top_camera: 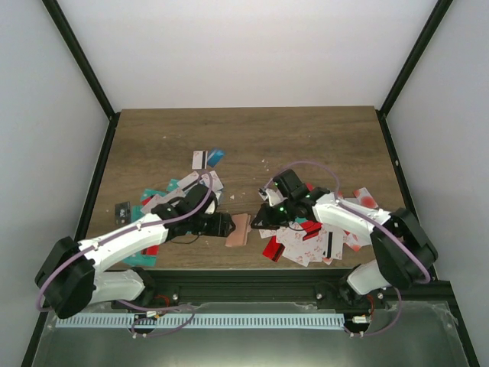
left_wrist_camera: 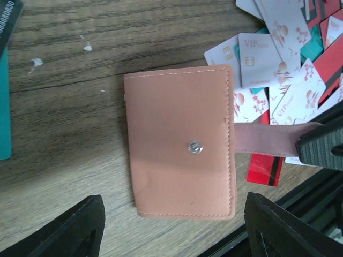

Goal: Put the credit cards into the card holder

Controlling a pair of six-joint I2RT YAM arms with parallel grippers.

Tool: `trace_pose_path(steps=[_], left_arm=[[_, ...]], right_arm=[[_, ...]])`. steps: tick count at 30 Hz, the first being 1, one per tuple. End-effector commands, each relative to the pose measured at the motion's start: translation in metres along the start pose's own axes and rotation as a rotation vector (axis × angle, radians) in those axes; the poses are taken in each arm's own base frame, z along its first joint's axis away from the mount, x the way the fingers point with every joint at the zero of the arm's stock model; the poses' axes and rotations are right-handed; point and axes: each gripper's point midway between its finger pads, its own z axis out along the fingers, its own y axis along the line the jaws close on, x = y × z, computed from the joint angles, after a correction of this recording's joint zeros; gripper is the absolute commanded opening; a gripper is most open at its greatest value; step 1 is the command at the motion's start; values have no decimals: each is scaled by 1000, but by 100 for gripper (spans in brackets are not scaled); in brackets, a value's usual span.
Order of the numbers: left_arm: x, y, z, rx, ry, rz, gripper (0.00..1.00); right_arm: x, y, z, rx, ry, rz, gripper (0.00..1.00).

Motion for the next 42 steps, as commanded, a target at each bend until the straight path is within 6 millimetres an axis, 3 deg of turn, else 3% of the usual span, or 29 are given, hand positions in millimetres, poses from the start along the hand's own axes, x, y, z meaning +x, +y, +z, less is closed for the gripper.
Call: trace_pose_path(steps=[1, 18, 26, 35, 42], left_arm=[[-11, -22, -2, 60, -24, 49, 74], [-14, -27, 17, 34, 4, 65, 75], [-17, -14, 17, -31, -19, 50, 68], [-14, 14, 13, -167, -38, 29, 49], [-7, 29, 7, -224, -51, 5, 41]], right_arm=[[0, 25, -13, -83, -23, -76, 1], [1, 25, -16, -82, -29, -85, 1], [2, 23, -16, -69, -29, -81, 1], [3, 11, -14, -21, -30, -61, 1], [3, 1, -12, 22, -34, -45, 1]])
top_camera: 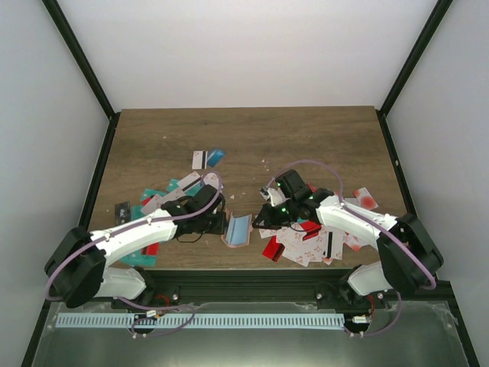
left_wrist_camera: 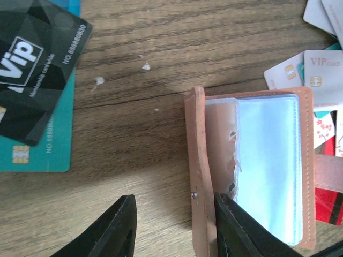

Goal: Put the credit cards into the card holder

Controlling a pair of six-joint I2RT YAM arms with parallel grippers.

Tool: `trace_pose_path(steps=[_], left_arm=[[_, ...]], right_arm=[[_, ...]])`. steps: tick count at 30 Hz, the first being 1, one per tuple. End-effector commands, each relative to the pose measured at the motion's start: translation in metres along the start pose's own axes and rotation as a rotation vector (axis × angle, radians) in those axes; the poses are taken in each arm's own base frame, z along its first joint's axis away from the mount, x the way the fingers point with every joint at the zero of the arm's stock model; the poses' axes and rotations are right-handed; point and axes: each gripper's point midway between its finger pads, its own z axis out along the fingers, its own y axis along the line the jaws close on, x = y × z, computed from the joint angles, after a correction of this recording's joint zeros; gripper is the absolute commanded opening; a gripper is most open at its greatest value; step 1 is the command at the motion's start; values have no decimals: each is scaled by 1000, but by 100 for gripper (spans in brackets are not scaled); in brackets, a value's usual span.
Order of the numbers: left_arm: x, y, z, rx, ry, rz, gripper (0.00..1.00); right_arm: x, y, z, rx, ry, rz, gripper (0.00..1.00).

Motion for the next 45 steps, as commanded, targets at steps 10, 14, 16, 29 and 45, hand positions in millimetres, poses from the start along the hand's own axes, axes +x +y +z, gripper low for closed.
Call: trace_pose_path(steps=[10, 14, 16, 29, 45], left_arm=[[34, 41, 13, -126, 47, -34, 24], [46, 52, 17, -162, 76, -40, 24], [50, 59, 18, -195, 92, -39, 24], [12, -1, -45, 36, 14, 3, 34], [-9, -113, -36, 341, 114, 203, 37]], right_arm=[[12, -44, 15, 154, 31, 42, 1], [16, -57, 20, 193, 51, 57, 1], [17, -60, 22, 204, 59, 60, 1], [7, -25, 4, 129, 56, -43, 23], [12, -64, -56, 464, -102, 111, 50]])
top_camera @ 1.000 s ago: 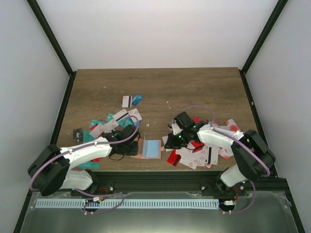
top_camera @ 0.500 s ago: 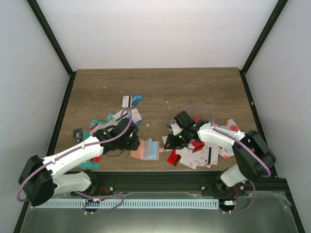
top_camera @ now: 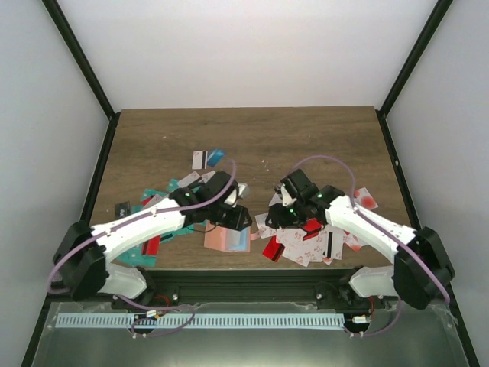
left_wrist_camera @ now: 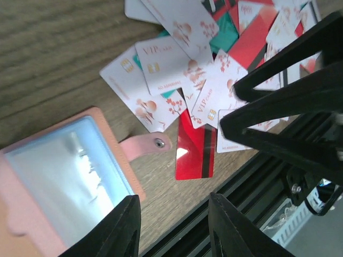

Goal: Put the credit cards into the card holder

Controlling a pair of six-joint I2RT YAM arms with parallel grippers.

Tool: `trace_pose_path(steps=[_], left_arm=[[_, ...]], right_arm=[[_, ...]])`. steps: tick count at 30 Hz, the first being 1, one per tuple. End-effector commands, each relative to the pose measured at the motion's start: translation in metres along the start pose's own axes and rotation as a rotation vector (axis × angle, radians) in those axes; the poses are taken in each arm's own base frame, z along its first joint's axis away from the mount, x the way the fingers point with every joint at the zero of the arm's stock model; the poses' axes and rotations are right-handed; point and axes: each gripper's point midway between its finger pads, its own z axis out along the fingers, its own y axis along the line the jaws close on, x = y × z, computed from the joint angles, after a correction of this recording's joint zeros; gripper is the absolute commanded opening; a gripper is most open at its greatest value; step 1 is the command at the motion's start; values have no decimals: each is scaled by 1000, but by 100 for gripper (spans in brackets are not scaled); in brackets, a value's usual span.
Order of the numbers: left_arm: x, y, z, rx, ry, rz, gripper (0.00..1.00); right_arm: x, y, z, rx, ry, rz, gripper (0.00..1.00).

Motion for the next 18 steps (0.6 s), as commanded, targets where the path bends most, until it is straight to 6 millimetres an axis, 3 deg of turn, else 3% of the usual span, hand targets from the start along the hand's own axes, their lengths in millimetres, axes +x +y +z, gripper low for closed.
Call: trace_pose_path(steps=[1, 8, 18], left_arm=[[0, -23, 22, 33, 60, 67, 37], [-21, -28, 53, 1, 53, 52, 41], [-47, -36, 112, 43, 126, 13, 41]], right_arm=[[10, -39, -17, 179, -49, 109, 52], [7, -72, -32, 268, -126, 250, 64], [-28, -85, -28, 32, -147, 273, 70]])
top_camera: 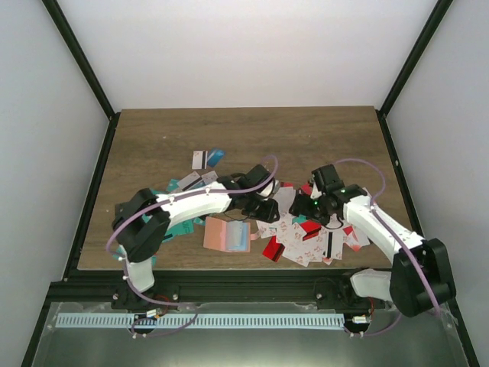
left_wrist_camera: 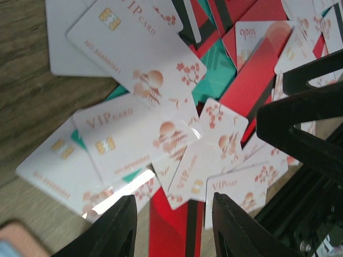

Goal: Put the credit cards into the card holder

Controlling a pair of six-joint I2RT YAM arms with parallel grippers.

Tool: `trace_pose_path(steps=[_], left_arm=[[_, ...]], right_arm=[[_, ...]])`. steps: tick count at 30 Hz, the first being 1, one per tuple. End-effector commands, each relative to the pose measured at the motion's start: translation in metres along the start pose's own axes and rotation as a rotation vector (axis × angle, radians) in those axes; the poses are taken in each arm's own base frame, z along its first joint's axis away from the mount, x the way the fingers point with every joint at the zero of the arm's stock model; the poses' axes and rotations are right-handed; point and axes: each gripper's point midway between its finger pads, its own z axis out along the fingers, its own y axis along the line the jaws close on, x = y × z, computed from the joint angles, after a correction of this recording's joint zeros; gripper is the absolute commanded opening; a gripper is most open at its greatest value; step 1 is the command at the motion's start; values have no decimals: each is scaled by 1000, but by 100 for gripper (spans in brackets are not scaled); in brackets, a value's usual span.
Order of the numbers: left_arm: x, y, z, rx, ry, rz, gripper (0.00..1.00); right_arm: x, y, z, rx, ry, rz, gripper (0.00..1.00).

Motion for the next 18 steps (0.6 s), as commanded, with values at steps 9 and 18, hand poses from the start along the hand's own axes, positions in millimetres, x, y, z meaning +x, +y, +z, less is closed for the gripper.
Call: trace_pose_path(steps=[9, 18], left_arm=[[-41, -1, 45, 68, 63, -58, 28], [-60, 9, 60, 34, 76, -54, 23]], right_arm=[[-37, -2, 19, -280, 37, 4, 74], [-30, -5, 43, -337, 113, 42, 73]])
